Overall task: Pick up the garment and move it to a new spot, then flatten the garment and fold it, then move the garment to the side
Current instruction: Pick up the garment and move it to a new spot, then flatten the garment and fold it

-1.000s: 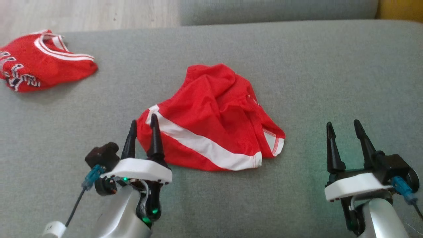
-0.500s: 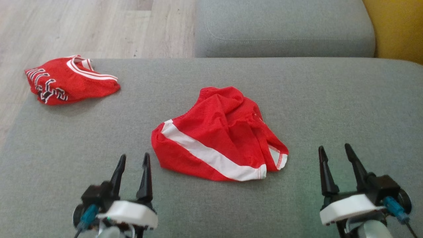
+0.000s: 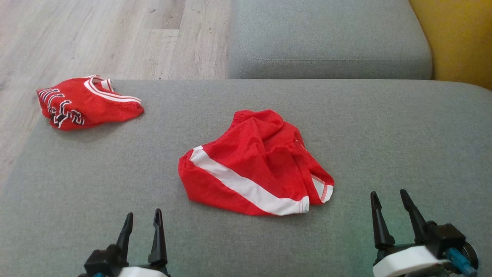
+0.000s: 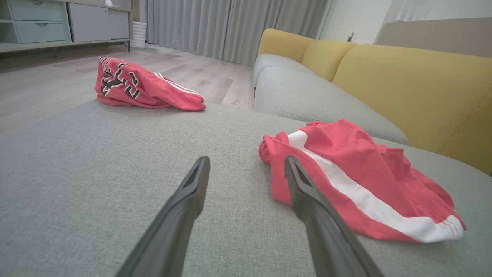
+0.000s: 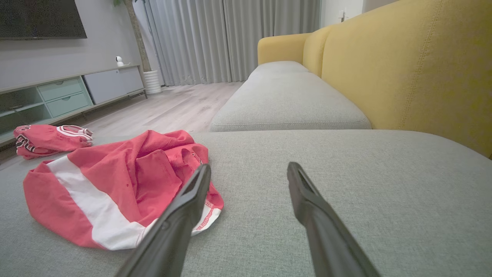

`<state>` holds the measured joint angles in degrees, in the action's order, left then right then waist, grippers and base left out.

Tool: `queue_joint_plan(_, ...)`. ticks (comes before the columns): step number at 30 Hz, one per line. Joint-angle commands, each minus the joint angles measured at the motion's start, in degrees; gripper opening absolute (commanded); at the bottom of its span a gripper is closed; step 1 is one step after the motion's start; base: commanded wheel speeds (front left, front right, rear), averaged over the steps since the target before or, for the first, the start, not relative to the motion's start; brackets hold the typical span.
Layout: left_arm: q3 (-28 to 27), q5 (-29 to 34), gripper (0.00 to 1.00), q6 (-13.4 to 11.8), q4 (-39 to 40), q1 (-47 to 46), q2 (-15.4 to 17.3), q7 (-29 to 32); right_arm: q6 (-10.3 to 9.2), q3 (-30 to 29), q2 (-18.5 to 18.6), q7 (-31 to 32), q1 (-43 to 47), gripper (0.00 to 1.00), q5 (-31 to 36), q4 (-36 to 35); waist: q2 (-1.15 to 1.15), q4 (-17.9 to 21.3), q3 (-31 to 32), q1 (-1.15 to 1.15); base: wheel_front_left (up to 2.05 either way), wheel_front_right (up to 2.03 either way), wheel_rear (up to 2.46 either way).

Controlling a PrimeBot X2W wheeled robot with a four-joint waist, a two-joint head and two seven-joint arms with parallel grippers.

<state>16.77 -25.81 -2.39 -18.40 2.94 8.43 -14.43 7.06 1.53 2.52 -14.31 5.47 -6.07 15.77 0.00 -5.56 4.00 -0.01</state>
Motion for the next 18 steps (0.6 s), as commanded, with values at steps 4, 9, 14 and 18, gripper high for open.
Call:
queue_joint_plan(4, -1.36, -0.06, 1.00, -0.41, 2.71, -1.82, 0.50, 0.13, 0.43, 1.49, 0.36, -0.69, -1.56, 1.00, -0.36, -2.01, 0.00, -0.15, -0.10, 0.01, 0.00, 0.00, 0.00)
queue_joint_plan(9, -1.35, -0.28, 1.00, -0.88, 3.16, -1.75, 0.54, 0.36, 0.43, 1.85, 0.36, -0.69, -1.66, 1.00, -0.37, -1.88, 0.00, -0.27, -0.25, 0.01, 0.00, 0.00, 0.00)
queue_joint_plan(14, -1.33, -0.45, 1.00, -1.21, 3.34, -1.74, 0.51, 0.31, 0.43, 1.90, 0.36, -0.69, -1.62, 1.00, -0.41, -1.64, 0.00, -0.50, -0.30, 0.01, 0.00, 0.00, 0.00)
queue_joint_plan(18, -1.38, -0.70, 1.00, -1.32, 3.30, -1.74, 0.50, 0.26, 0.43, 1.84, 0.36, -0.69, -1.58, 1.00, -0.52, -1.65, 0.00, -0.78, -0.38, 0.01, 0.00, 0.00, 0.00)
